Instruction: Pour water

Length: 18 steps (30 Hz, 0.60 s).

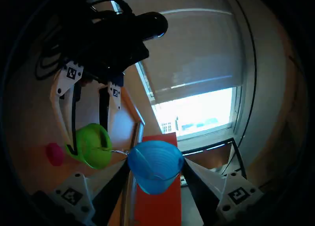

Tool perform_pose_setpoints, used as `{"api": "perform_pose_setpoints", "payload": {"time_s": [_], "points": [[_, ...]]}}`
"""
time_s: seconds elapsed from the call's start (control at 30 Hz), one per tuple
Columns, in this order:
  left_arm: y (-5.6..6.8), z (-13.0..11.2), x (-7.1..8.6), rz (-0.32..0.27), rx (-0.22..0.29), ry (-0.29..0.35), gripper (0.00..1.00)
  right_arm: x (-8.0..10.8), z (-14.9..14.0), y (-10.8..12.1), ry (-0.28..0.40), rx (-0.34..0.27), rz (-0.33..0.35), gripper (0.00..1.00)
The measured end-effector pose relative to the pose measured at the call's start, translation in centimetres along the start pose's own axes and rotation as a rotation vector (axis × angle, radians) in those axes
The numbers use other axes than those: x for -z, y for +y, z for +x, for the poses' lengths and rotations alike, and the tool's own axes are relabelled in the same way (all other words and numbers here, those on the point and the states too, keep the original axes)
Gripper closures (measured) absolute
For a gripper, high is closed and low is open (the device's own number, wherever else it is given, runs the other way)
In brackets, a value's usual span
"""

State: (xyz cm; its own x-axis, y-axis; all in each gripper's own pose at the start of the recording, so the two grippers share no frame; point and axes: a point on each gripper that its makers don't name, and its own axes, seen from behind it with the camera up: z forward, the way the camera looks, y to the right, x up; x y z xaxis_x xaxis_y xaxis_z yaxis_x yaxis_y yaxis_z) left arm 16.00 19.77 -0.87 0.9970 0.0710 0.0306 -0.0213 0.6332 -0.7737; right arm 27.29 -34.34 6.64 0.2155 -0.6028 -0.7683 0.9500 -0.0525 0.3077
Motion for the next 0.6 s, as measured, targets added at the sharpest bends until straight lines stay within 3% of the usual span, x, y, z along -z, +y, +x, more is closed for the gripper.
{"api": "perform_pose_setpoints", "payload": {"time_s": [0.6], "points": [[0.2, 0.22, -0.01, 0.001, -0.002, 0.002, 0.13, 0.0, 0.1, 0.21, -0.001, 0.056, -0.015, 0.07]]}}
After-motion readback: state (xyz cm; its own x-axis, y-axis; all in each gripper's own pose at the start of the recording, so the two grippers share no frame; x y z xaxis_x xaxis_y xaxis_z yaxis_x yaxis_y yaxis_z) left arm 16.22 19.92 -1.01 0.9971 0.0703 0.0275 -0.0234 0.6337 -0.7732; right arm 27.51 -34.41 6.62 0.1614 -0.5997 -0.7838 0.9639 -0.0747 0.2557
